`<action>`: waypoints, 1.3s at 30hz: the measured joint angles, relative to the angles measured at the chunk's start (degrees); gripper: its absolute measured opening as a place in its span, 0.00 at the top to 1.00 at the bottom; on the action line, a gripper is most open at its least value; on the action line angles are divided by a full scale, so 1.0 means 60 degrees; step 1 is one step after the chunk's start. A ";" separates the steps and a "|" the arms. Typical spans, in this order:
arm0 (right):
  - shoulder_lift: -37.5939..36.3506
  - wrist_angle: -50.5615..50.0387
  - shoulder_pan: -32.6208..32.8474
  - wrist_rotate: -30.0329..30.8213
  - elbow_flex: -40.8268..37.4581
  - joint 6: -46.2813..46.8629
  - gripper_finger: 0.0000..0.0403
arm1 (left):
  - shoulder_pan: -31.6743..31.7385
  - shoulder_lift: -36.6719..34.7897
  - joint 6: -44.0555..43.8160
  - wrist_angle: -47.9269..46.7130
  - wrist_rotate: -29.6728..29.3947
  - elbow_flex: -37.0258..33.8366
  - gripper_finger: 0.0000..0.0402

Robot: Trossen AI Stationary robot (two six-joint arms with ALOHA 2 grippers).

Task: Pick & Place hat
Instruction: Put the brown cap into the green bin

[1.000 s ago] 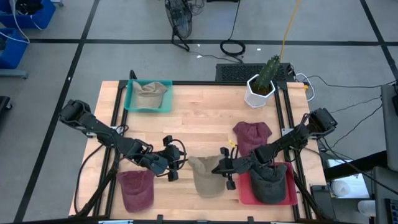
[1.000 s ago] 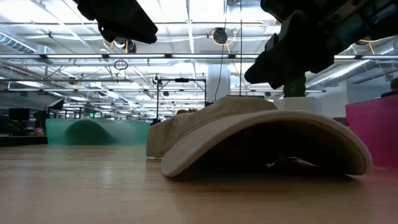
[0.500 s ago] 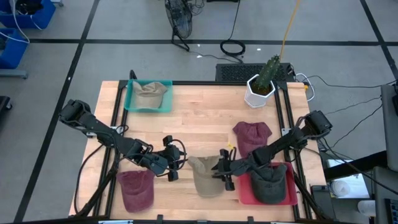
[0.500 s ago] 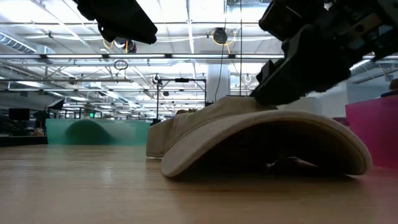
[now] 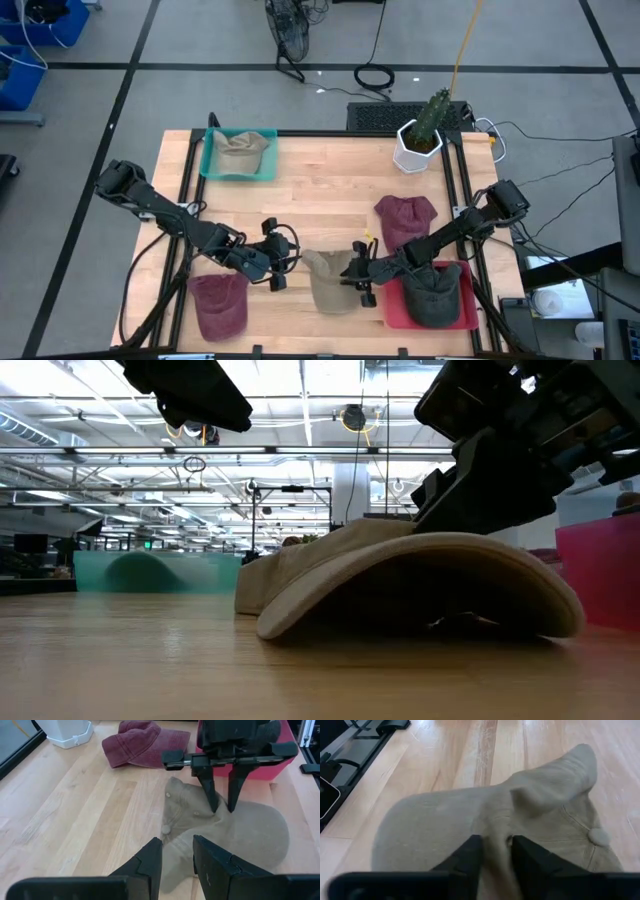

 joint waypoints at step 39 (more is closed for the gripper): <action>0.3130 -0.0700 -0.3946 -0.4766 0.5254 -0.3433 1.00 | -0.0490 -0.0651 0.1059 0.0717 -0.0457 -0.0004 0.72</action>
